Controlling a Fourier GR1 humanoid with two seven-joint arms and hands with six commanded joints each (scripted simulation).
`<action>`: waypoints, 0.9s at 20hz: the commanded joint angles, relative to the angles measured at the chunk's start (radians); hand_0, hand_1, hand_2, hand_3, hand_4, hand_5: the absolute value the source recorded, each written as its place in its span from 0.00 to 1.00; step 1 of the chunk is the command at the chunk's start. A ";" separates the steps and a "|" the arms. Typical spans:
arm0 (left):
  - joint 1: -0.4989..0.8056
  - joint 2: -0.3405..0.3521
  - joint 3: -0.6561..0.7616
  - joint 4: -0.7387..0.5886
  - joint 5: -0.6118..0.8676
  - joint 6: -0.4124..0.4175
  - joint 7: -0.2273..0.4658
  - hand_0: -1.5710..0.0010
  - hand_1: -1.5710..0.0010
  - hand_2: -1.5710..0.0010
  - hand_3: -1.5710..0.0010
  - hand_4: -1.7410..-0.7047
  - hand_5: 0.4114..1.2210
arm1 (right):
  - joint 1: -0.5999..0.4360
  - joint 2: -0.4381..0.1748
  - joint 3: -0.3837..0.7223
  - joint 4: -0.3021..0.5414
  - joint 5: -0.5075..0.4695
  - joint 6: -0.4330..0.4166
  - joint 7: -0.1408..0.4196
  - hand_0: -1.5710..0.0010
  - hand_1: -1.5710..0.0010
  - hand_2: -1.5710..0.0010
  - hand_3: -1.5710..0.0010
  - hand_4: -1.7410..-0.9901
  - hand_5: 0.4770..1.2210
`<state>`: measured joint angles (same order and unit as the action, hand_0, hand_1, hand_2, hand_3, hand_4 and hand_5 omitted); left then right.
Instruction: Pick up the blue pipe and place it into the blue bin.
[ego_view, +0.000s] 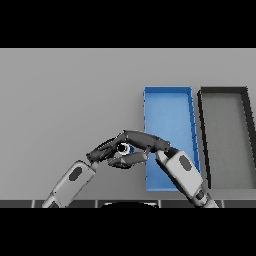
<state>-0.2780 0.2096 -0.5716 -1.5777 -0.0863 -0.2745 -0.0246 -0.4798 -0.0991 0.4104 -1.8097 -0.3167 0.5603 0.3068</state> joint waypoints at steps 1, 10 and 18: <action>-0.004 -0.001 0.006 0.005 0.000 0.006 0.008 0.95 0.95 0.96 0.95 0.82 0.31 | 0.003 -0.003 -0.001 -0.005 -0.001 0.003 -0.002 0.00 0.00 0.00 0.00 0.33 1.00; 0.022 -0.028 0.004 0.017 0.020 0.012 0.072 0.99 0.99 0.99 0.99 0.81 0.17 | -0.001 0.018 -0.046 -0.023 -0.137 -0.036 0.094 0.00 0.00 0.00 0.00 0.33 1.00; 0.036 -0.021 -0.001 -0.006 0.037 -0.003 0.106 1.00 1.00 1.00 1.00 0.79 0.11 | -0.275 -0.071 -0.217 -0.051 -0.533 -0.281 0.296 0.00 0.00 0.00 0.00 0.06 0.91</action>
<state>-0.2421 0.1891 -0.5727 -1.5837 -0.0489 -0.2772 0.0818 -0.7570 -0.1716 0.1926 -1.8612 -0.8494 0.2789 0.5957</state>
